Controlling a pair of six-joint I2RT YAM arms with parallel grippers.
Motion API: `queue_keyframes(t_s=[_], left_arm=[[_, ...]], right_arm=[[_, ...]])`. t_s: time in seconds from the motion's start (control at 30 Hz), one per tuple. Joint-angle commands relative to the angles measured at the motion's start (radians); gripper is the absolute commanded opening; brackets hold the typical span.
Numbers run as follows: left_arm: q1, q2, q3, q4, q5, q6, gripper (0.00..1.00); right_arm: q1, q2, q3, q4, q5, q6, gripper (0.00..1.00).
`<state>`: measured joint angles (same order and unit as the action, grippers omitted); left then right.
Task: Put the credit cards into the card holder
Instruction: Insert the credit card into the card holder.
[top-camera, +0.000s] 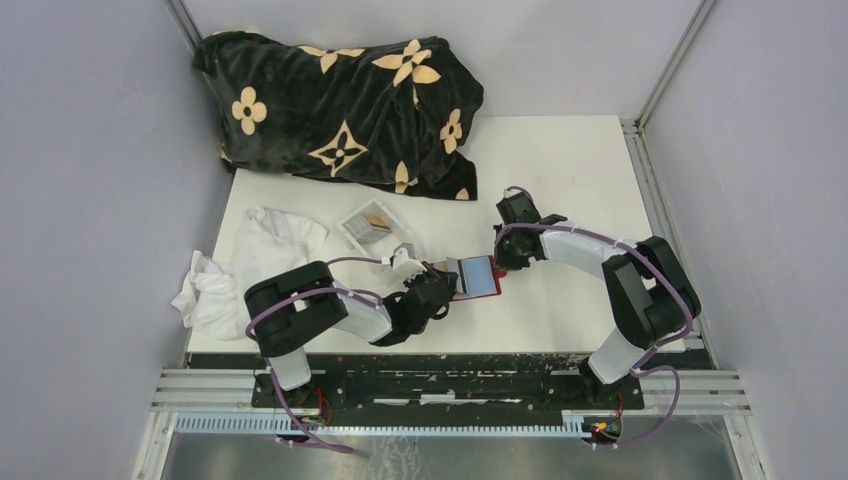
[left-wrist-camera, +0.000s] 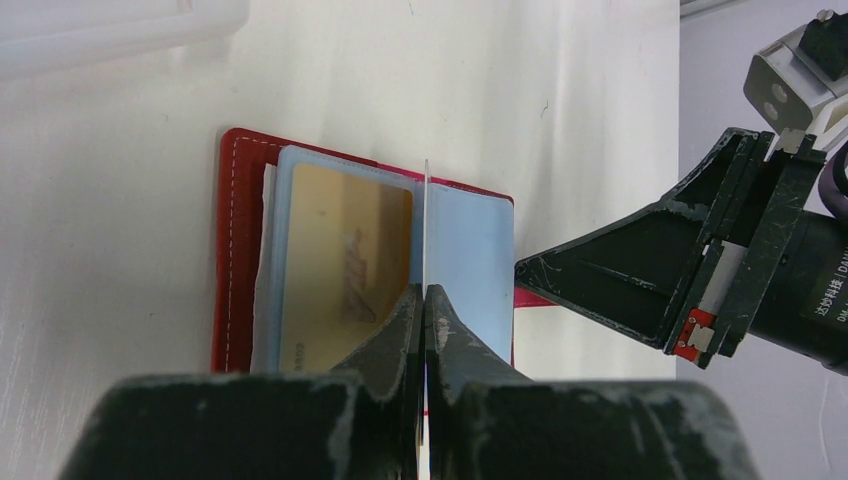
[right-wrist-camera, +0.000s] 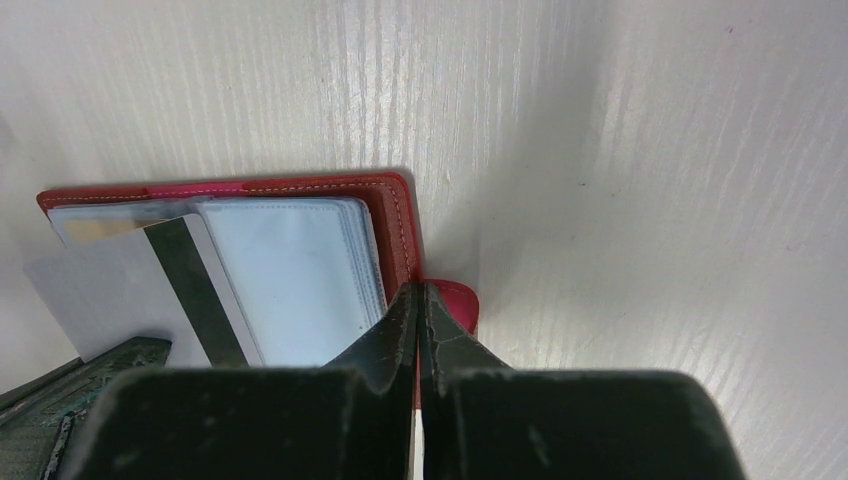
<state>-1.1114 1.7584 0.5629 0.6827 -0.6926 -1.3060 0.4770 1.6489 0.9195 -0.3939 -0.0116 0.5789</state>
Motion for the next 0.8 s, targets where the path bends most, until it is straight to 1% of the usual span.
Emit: queue_keyframes(t_s=[0.0,0.3,0.47,0.77], left_arm=[[-0.007,0.016,0.031,0.005,-0.048,-0.042,0.03],[-0.008,0.034,0.035,0.026,-0.034,-0.053,0.03],[-0.008,0.053,-0.009,0.140,-0.028,-0.081,0.03],[-0.008,0.077,-0.030,0.188,-0.019,-0.086,0.03]], right_arm=[[-0.005,0.012,0.031,0.027,-0.013,0.009,0.01],[-0.007,0.036,0.029,0.033,-0.028,0.008,0.01],[-0.006,0.046,0.025,0.036,-0.030,0.006,0.01],[-0.008,0.059,0.018,0.046,-0.039,0.010,0.01]])
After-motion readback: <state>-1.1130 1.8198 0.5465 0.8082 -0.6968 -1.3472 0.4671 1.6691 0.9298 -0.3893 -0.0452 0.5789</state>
